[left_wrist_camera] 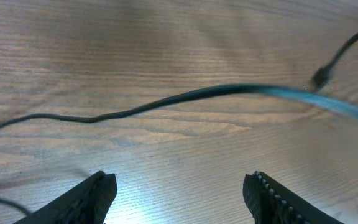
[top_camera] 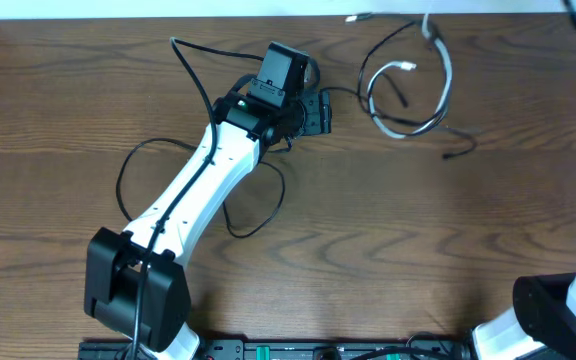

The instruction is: Untangle cables

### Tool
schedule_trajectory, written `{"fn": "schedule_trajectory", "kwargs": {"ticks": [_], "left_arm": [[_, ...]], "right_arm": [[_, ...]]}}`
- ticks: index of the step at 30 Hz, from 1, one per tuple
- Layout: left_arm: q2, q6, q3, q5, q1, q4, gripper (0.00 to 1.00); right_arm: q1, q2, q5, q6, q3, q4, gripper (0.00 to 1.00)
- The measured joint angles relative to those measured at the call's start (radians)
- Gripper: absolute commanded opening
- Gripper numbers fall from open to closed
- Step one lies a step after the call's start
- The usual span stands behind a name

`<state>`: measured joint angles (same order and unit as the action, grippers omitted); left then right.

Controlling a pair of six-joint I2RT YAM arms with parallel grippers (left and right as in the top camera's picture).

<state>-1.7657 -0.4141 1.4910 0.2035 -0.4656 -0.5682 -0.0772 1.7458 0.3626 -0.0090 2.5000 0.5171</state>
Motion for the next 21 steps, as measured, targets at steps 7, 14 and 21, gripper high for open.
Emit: {"fn": "schedule_trajectory", "kwargs": {"ticks": [7,14,21], "left_arm": [[-0.013,0.0,0.0,-0.008,0.0,-0.005,0.72],[-0.013,0.022,0.0,-0.047,0.0,-0.007,0.72],[-0.013,0.095,0.0,-0.052,0.0,-0.007,0.74]], "right_arm": [[0.072,0.0,-0.09,0.006,0.0,-0.038,0.01],[0.076,0.0,-0.105,0.006,0.0,0.1,0.01],[0.076,0.0,-0.066,0.006,0.0,0.115,0.01]]}}
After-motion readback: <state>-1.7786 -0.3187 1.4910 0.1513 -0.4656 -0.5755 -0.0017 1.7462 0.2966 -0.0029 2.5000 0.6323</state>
